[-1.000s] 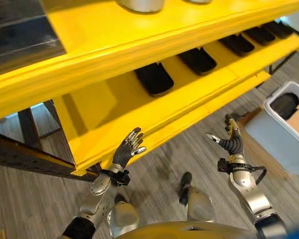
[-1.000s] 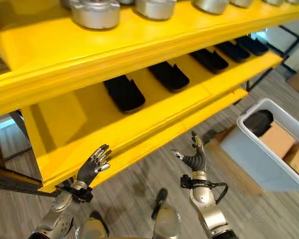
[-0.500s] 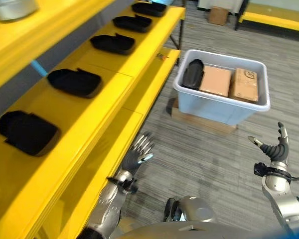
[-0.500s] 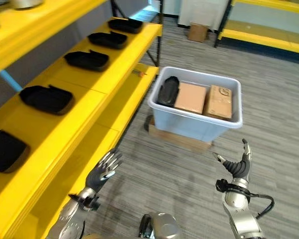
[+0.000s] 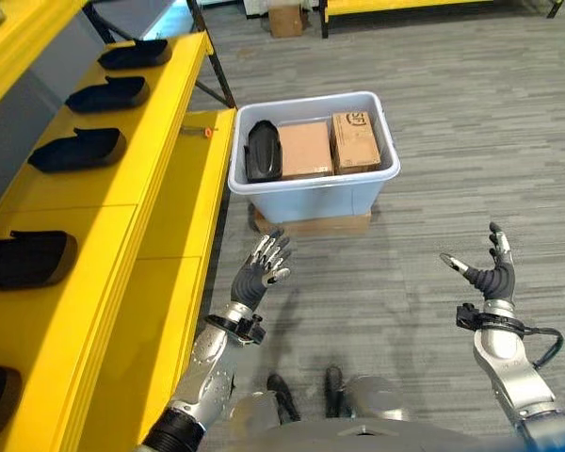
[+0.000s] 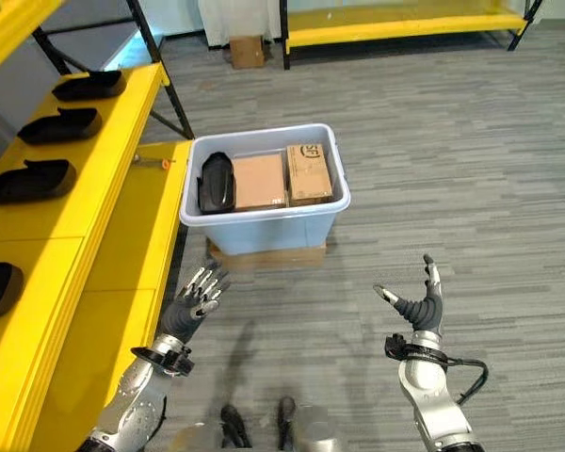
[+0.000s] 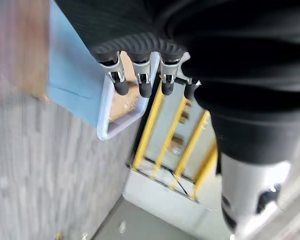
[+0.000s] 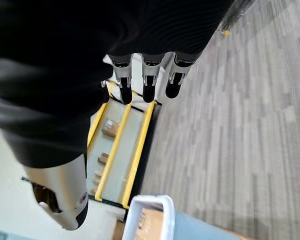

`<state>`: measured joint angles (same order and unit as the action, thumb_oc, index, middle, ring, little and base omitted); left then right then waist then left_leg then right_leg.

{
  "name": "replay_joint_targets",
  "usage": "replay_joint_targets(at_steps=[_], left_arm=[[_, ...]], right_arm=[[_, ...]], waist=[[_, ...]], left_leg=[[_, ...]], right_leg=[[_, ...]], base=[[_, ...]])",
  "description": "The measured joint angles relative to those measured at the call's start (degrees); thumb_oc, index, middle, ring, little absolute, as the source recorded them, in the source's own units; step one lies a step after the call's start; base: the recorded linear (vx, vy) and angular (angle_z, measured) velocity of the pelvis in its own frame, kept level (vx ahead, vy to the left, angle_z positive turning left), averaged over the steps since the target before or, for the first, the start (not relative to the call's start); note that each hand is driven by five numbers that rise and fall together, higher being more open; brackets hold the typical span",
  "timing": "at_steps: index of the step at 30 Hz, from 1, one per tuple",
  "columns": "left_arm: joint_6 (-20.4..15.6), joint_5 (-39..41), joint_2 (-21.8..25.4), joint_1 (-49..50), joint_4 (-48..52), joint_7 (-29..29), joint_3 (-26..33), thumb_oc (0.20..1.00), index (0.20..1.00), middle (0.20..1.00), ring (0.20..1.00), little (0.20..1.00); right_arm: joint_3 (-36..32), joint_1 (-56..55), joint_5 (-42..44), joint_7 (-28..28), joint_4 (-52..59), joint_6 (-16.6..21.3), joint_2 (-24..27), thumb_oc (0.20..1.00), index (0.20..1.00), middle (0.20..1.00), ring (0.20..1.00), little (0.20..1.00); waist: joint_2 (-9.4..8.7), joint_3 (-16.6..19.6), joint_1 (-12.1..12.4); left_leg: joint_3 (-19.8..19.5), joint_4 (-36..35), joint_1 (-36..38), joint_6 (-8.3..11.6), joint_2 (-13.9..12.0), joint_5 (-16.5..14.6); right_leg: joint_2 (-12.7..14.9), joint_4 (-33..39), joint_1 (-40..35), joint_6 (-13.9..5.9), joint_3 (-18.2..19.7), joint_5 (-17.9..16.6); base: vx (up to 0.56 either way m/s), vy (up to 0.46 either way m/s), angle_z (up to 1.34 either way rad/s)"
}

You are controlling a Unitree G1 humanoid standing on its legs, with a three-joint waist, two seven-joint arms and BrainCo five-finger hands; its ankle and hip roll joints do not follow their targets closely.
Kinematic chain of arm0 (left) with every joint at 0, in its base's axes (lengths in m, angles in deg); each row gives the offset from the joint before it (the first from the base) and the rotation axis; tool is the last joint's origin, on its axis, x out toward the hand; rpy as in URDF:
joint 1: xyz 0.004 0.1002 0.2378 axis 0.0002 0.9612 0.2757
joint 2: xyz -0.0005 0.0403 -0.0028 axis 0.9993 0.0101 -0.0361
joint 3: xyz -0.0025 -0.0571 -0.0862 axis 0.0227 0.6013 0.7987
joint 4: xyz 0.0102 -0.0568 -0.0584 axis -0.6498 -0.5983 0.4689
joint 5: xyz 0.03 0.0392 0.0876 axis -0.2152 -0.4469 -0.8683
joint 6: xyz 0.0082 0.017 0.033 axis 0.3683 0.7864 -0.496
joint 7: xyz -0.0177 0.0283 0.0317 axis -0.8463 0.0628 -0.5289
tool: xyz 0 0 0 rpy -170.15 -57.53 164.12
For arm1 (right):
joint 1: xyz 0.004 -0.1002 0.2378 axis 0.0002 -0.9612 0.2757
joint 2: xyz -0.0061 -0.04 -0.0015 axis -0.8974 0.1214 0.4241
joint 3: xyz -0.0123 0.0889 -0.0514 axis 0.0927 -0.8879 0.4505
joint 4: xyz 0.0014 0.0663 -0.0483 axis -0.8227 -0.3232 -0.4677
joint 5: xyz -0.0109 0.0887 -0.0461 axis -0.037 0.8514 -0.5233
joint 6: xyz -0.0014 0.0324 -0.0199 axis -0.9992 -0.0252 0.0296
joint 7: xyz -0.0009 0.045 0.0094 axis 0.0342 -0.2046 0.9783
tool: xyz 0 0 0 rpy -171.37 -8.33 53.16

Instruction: Move parts from the plastic box to the shelf.

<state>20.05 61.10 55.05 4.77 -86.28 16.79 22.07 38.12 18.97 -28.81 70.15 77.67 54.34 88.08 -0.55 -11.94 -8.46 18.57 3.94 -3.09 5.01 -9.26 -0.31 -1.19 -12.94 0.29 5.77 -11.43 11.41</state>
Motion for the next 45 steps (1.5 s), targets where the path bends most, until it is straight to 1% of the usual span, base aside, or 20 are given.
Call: replay_joint_targets(at_steps=[3, 8, 9, 11, 13, 18, 23, 24, 26, 28, 30, 32, 33, 34, 35, 38, 39, 40, 42, 45], left_arm=[[0.15, 0.46, 1.19, 2.45, 0.28, -0.64, 1.44, 1.0, 1.0, 1.0, 1.0, 1.0], [0.9, 0.55, 1.52, 2.33, 0.26, -2.79, 2.47, 1.0, 1.0, 1.0, 1.0, 1.0], [0.91, 0.45, 1.37, 1.68, 0.18, -3.81, 2.34, 1.0, 1.0, 1.0, 1.0, 1.0], [0.95, 0.36, 1.66, 0.73, 0.18, -4.48, 2.38, 1.0, 1.0, 1.0, 1.0, 1.0], [1.01, 0.1, 2.63, 0.42, 0.2, -4.43, 2.37, 1.0, 1.0, 1.0, 1.0, 1.0], [1.19, -1.16, 5.27, 1.17, 0.19, -4.33, 2.97, 1.0, 1.0, 1.0, 1.0, 1.0], [2.32, -2.34, 5.36, 1.02, -0.5, -4.38, 3.52, 1.0, 1.0, 1.0, 1.0, 1.0], [2.55, -2.34, 5.35, 0.7, -1.4, -4.37, 3.88, 1.0, 1.0, 1.0, 1.0, 1.0], [2.61, -2.86, 5.11, 0.09, -2.82, -4.35, 3.75, 1.0, 1.0, 1.0, 1.0, 1.0], [2.2, -2.85, 5.35, 0.32, -2.76, -4.27, 4.03, 1.0, 1.0, 1.0, 1.0, 1.0], [1.83, -2.78, 6.84, 0.57, -2.83, -3.33, 5.67, 1.0, 1.0, 1.0, 1.0, 1.0], [1.42, -2.77, 4.79, -0.08, -3.88, -2.12, 5.31, 1.0, 1.0, 1.0, 1.0, 1.0], [0.22, -2.89, 5.62, -1.18, -3.8, -2.21, 4.96, 1.0, 1.0, 1.0, 1.0, 1.0], [0.11, -2.98, 4.73, -1.01, -3.98, -2.01, 4.26, 1.0, 1.0, 1.0, 1.0, 1.0], [0.15, -3.69, 3.95, -1.34, -5.34, -1.96, 4.43, 1.0, 1.0, 1.0, 1.0, 1.0], [-0.02, -4.7, 1.36, 1.31, -4.3, -2.06, 3.23, 1.0, 1.0, 1.0, 1.0, 1.0], [0.0, -5.09, 4.12, 1.51, -2.98, -2.35, 0.74, 1.0, 1.0, 1.0, 1.0, 1.0], [0.09, -5.03, 4.17, 2.05, -2.86, -2.19, 0.79, 1.0, 1.0, 1.0, 1.0, 1.0], [-0.08, -4.7, 3.7, 3.39, -0.81, -2.33, 1.3, 1.0, 1.0, 1.0, 1.0, 1.0], [-0.23, -4.37, 2.34, 2.77, -1.1, -2.38, 1.08, 1.0, 1.0, 1.0, 1.0, 1.0]], right_arm=[[2.16, 0.74, -0.06, -1.31, 0.76, -0.06, -0.51, 1.0, 1.0, 1.0, 1.0, 1.0], [1.6, -0.5, 0.12, -2.17, 0.76, -0.11, -0.08, 1.0, 1.0, 1.0, 1.0, 1.0], [1.65, -0.71, 0.15, -2.39, 0.73, -0.25, -0.19, 1.0, 1.0, 1.0, 1.0, 1.0], [1.71, -0.68, 0.12, -2.57, 0.67, -0.4, -0.46, 1.0, 1.0, 1.0, 1.0, 1.0], [1.67, -0.41, 0.13, -2.86, 0.76, -0.44, -0.61, 1.0, 1.0, 1.0, 1.0, 1.0], [1.61, -0.4, 0.17, -3.31, 1.41, -0.63, -1.0, 1.0, 1.0, 1.0, 1.0, 1.0], [1.65, 2.49, 2.6, -3.34, 1.25, -2.89, -1.63, 1.0, 1.0, 1.0, 1.0, 1.0], [1.65, 3.66, 3.4, -3.15, 1.15, -3.07, -2.97, 1.0, 1.0, 1.0, 1.0, 1.0], [1.85, 5.66, 3.46, -3.24, 0.94, -3.69, -3.67, 1.0, 1.0, 1.0, 1.0, 1.0], [1.82, 5.84, 3.43, -3.5, 0.91, -3.74, -3.95, 1.0, 1.0, 1.0, 1.0, 1.0], [2.68, 6.69, 3.46, -4.13, 1.22, -3.83, -5.18, 1.0, 1.0, 1.0, 1.0, 1.0], [3.54, 4.22, 3.43, -4.37, 0.91, -3.97, -5.47, 1.0, 1.0, 1.0, 1.0, 1.0], [3.41, 3.87, 3.34, -4.45, 0.83, -3.28, -7.11, 1.0, 1.0, 1.0, 1.0, 1.0], [3.41, 3.61, 3.32, -4.46, 1.42, -2.37, -5.64, 1.0, 1.0, 1.0, 1.0, 1.0], [3.57, 3.44, 3.01, -4.4, -0.75, -2.21, -6.02, 1.0, 1.0, 1.0, 1.0, 1.0], [3.67, 1.02, 2.99, -3.75, -3.1, -3.51, -5.23, 1.0, 1.0, 1.0, 1.0, 1.0], [3.89, 1.26, 2.95, -3.45, -2.86, -3.12, -5.22, 1.0, 1.0, 1.0, 1.0, 1.0], [3.88, 3.03, 2.95, -3.39, -3.35, -3.03, -5.14, 1.0, 1.0, 1.0, 1.0, 1.0], [3.95, 5.96, 2.57, -3.26, -3.13, -2.85, -4.65, 1.0, 1.0, 1.0, 1.0, 1.0], [3.88, 7.95, 2.15, -3.18, -3.37, -2.37, -2.37, 1.0, 1.0, 1.0, 1.0, 1.0]], waist=[[-1.01, -0.2, 3.67], [-0.46, 0.86, 2.43], [0.56, 1.44, 1.81], [0.03, 1.6, 1.82], [-0.64, 1.96, 1.88], [-0.93, 2.12, 2.55], [-0.48, 1.26, 4.66], [-0.96, 0.73, 5.43], [-0.13, -1.05, 7.86], [-0.73, -1.32, 8.19], [-3.69, -2.3, 8.84], [-2.58, -0.79, 6.72], [-5.43, -1.46, 4.82], [-2.75, -1.58, 4.45], [-3.49, -3.24, 5.66], [-0.85, -2.59, 3.81], [-3.03, -2.03, 5.3], [-1.99, -1.98, 5.85], [-0.11, -0.93, 6.35], [0.45, 0.03, 6.26]], left_leg=[[-5.13, -3.77, -0.05, -0.41, 0.62, 1.33], [-4.47, -3.83, 2.02, -1.78, 0.44, 2.31], [-2.94, -5.42, 4.34, -2.89, 0.35, 3.58], [-0.56, -8.49, 5.83, -3.02, 2.24, 7.84], [-0.12, -9.29, 6.26, -5.54, 6.27, 6.54], [0.44, -9.57, 6.85, -7.3, 10.04, 4.23], [3.15, -9.57, 7.35, -8.74, 8.91, 3.29], [4.19, -9.58, 7.34, -9.27, 8.8, 2.9], [5.87, -9.6, 8.21, -8.91, 8.31, 1.23], [5.99, -8.18, 7.7, -5.65, 9.05, -1.06], [7.86, 2.24, 4.43, -8.8, 9.87, -4.83], [7.27, -1.28, 5.31, -6.55, 10.9, -5.39], [7.41, 13.23, 1.64, -9.99, 10.96, -8.24], [3.96, 17.59, 3.68, -6.99, 7.71, -17.4], [3.38, 16.6, 6.46, -7.69, 9.6, -19.68], [-0.03, 11.19, 8.63, -6.29, 7.03, -16.54], [-0.45, 3.55, 13.64, -4.43, 7.54, -11.77], [-0.43, 1.48, 16.15, -2.94, 5.82, -10.78], [1.58, 0.64, 19.08, -0.26, 1.79, -7.07], [4.57, 4.65, 17.58, 0.16, -1.15, -4.64]], right_leg=[[-0.79, 4.76, -3.64, -1.2, 3.71, -2.54], [-0.49, 7.66, -7.59, -1.4, 3.54, -2.55], [-0.23, 7.72, -7.88, -2.78, 3.78, -2.42], [1.71, 7.52, -7.91, -5.04, 3.7, -2.1], [5.53, 7.83, -8.08, -8.06, 3.7, -2.56], [9.07, 8.14, -8.27, -11.01, 3.48, -3.54], [9.81, -11.44, 2.63, -13.92, 2.57, -5.21], [11.32, -18.72, 7.4, -16.18, 1.2, -7.88], [15.58, -22.48, 10.57, -16.36, -7.29, -10.85], [17.58, -14.8, 10.3, -16.94, -10.35, -11.37], [20.21, -1.03, 9.51, -19.8, -9.97, -11.7], [17.58, 9.8, 10.62, -19.83, -9.14, -15.37], [19.78, 12.49, 11.38, -20.83, -4.39, -16.01], [18.15, 13.52, 11.84, -20.79, -2.68, -17.36], [19.58, 13.12, 11.57, -20.11, -2.71, -18.28], [16.72, 10.97, 8.87, -18.17, -7.42, -19.3], [14.91, 12.38, 3.54, -15.75, -8.82, -20.6], [13.11, 12.42, 1.84, -10.0, -9.89, -20.94], [9.08, 11.76, -1.34, -7.44, -11.89, -16.94], [7.36, 9.91, -1.23, -4.92, -12.88, -13.59]], base=[[0.11, 0.128, -0.74], [0.08, 0.168, -0.17], [0.11, 0.309, 0.1], [0.08, 0.231, 0.06], [0.1, 0.294, 0.05], [0.07, 0.249, -0.02], [0.01, 0.182, -0.32], [0.2, 0.189, -0.75], [0.23, 0.026, -0.55], [0.24, -0.179, -0.07], [0.31, -0.162, -0.26], [0.38, -0.254, 0.22], [0.38, -0.232, 0.36], [0.36, -0.216, 0.04], [0.35, -0.21, -0.23], [0.32, -0.187, 0.47], [0.44, -0.228, 0.57], [0.49, -0.236, 0.38], [0.44, -0.231, 0.1], [0.24, -0.176, -0.03]])
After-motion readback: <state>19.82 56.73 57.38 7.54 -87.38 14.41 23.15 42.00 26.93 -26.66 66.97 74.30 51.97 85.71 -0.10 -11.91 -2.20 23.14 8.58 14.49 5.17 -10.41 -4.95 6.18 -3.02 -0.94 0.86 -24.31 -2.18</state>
